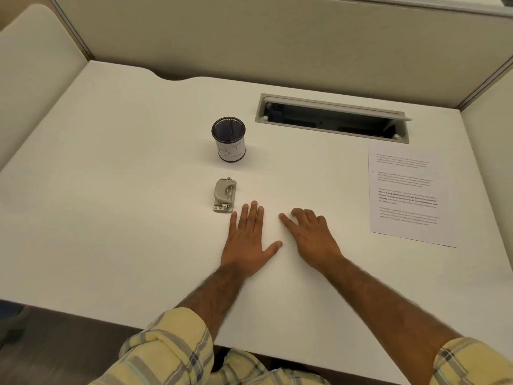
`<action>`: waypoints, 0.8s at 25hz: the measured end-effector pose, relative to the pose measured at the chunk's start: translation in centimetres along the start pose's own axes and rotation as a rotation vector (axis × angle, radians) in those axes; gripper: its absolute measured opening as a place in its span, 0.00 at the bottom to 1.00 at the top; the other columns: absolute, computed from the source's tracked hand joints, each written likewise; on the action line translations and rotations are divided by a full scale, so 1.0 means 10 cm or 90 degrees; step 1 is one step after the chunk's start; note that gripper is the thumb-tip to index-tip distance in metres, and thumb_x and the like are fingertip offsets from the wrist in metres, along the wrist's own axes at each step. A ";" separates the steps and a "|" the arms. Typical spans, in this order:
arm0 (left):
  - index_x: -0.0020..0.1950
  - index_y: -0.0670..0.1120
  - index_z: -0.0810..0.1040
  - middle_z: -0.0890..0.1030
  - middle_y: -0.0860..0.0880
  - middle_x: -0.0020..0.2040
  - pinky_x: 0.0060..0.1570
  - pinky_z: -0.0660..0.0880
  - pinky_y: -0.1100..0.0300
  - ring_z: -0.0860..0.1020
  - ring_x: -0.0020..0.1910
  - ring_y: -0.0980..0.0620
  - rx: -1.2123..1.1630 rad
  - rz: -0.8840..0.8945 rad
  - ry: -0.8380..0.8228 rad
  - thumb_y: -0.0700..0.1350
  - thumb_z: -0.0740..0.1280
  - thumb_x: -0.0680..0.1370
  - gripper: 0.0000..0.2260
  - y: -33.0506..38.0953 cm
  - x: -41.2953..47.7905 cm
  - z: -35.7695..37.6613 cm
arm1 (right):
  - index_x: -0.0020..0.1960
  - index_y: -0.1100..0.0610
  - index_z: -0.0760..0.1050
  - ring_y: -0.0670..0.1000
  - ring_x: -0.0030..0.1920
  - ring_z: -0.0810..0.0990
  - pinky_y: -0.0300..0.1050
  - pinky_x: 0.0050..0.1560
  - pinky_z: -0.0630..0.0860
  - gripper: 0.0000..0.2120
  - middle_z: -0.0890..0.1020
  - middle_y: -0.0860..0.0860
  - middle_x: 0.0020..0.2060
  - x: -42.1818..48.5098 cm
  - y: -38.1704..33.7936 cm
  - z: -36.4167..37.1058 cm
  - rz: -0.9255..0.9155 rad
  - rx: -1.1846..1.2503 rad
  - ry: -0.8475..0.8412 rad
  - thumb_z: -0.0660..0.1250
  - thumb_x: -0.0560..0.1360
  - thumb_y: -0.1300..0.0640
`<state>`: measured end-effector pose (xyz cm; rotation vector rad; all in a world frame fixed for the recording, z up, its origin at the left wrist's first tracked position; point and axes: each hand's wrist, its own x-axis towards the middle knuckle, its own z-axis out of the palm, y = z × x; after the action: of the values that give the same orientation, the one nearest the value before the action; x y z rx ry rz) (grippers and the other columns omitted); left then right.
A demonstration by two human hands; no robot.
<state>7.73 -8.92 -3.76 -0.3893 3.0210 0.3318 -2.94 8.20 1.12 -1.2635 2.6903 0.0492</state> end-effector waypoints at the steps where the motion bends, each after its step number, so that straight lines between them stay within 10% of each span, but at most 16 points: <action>1: 0.84 0.45 0.41 0.41 0.46 0.85 0.81 0.47 0.40 0.39 0.83 0.47 0.002 -0.002 0.000 0.72 0.46 0.79 0.42 0.00 0.00 0.00 | 0.79 0.51 0.63 0.59 0.68 0.69 0.53 0.63 0.69 0.30 0.70 0.55 0.72 0.06 0.03 -0.02 0.020 0.064 0.009 0.57 0.77 0.65; 6: 0.84 0.45 0.41 0.41 0.46 0.85 0.81 0.48 0.40 0.40 0.84 0.47 0.004 -0.002 0.011 0.71 0.45 0.80 0.42 0.01 0.00 0.01 | 0.63 0.55 0.81 0.54 0.61 0.77 0.46 0.59 0.74 0.17 0.82 0.53 0.59 0.30 0.19 -0.07 0.151 0.389 0.053 0.61 0.79 0.64; 15: 0.84 0.45 0.41 0.42 0.47 0.85 0.80 0.48 0.41 0.41 0.84 0.47 -0.003 -0.003 0.022 0.72 0.45 0.79 0.42 0.00 0.00 0.04 | 0.45 0.57 0.84 0.47 0.36 0.79 0.41 0.40 0.75 0.07 0.83 0.48 0.35 0.46 0.21 -0.21 0.341 0.730 0.030 0.68 0.75 0.64; 20: 0.84 0.45 0.42 0.42 0.46 0.85 0.81 0.48 0.40 0.40 0.84 0.47 -0.006 0.003 0.019 0.71 0.47 0.80 0.42 0.00 0.00 0.02 | 0.44 0.62 0.82 0.50 0.37 0.81 0.40 0.34 0.73 0.05 0.85 0.54 0.41 0.51 0.25 -0.38 0.399 0.918 -0.004 0.68 0.75 0.64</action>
<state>7.78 -8.85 -3.92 -0.3909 3.0517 0.3432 -8.58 5.54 3.87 0.0258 2.0045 -1.4336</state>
